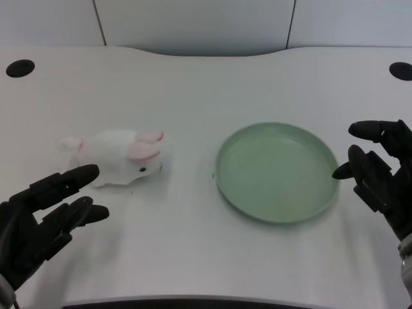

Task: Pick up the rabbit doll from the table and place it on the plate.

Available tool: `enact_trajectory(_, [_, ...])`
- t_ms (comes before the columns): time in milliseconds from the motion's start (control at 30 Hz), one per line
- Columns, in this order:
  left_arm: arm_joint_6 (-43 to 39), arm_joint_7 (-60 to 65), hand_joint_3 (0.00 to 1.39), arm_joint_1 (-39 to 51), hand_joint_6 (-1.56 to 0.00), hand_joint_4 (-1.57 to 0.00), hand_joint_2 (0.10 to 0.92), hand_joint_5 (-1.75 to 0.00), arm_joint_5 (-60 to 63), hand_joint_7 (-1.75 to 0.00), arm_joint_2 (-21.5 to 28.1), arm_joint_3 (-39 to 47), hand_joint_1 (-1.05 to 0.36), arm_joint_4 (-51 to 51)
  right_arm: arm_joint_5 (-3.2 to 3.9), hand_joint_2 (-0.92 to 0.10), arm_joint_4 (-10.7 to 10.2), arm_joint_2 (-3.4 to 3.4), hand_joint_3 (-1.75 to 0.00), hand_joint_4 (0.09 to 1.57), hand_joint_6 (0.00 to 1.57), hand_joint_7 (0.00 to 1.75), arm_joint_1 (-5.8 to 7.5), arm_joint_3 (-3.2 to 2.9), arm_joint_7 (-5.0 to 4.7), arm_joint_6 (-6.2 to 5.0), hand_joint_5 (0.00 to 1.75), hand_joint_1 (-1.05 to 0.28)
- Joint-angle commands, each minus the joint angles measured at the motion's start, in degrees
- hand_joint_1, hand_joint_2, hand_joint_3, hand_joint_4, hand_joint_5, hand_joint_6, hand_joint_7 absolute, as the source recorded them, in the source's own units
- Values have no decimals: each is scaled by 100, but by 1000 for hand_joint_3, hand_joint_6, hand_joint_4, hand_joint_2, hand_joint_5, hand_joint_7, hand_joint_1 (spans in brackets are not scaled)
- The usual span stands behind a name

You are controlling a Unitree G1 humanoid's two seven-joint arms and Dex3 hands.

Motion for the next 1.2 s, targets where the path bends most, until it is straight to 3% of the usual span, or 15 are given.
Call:
enact_trajectory(33, [-58,37,214,76,-723,-429,921,-1054,43,-67,75,37,-389,-50,92,-921,84,-10,-545,476,453,1414,45,-86,40,-109,1640,-318])
enact_trajectory(133, [-123,32,225,69,-716,-429,921,-1051,95,-63,69,3,-395,-26,121,-921,82,11,-561,470,451,1419,30,-113,-2,-76,1638,-304])
enact_trajectory(267, [-151,48,228,6,-731,-436,921,-1056,147,-69,36,-58,-404,35,-14,-921,220,-25,-560,499,440,1411,-55,-119,-125,-119,1654,-304])
enact_trajectory(467, [-151,73,217,0,-738,-441,921,-1059,166,-71,18,-63,-409,29,-7,-921,257,-38,-563,529,442,1405,-79,-106,-167,-125,1661,-300])
enact_trajectory(533, [-260,141,160,-106,-778,-490,921,-1027,191,-86,-37,-38,-449,179,23,-906,484,8,-557,519,453,1402,-257,-189,-298,-140,1654,-307])
enact_trajectory(600, [-326,171,129,-157,-801,-522,921,-1003,201,-93,-60,-31,-471,260,39,-897,607,23,-553,511,463,1396,-344,-223,-361,-166,1652,-311])
enact_trajectory(700, [-744,104,119,-229,-806,-538,921,-994,629,-94,159,-188,-477,242,-16,-904,572,5,-556,465,429,1389,-348,-171,-336,-163,1631,-311])
enact_trajectory(800, [-1760,-66,78,-367,-755,-489,920,-984,1490,-67,716,-418,-432,275,-55,-918,531,14,-561,458,416,1397,-334,-136,-339,-165,1630,-288])
enact_trajectory(867, [-2175,14,45,-509,-713,-430,885,-962,2091,-45,1130,-487,-439,50,-80,-919,580,9,-558,451,412,1400,-360,-130,-355,-159,1625,-293])
enact_trajectory(1033, [-2617,154,16,-705,-689,-390,866,-956,2685,-31,1530,-557,-449,14,-105,-921,656,2,-550,445,407,1406,-400,-139,-344,-177,1622,-299])
enact_trajectory(1067, [-2767,202,14,-806,-653,-343,872,-917,2939,-18,1695,-575,-539,12,-108,-921,697,-6,-550,443,408,1407,-421,-141,-332,-193,1622,-300])
enact_trajectory(1133, [-2847,282,11,-1161,-634,-326,876,-886,3620,-12,2052,-675,-588,-77,-101,-921,779,-28,-552,440,410,1409,-469,-147,-290,-241,1622,-301])
enact_trajectory(1200, [-2762,340,4,-1487,-496,-191,869,-786,4181,-2,2296,-789,-702,-178,-90,-921,837,-45,-587,427,404,1408,-506,-154,-250,-286,1635,-299])
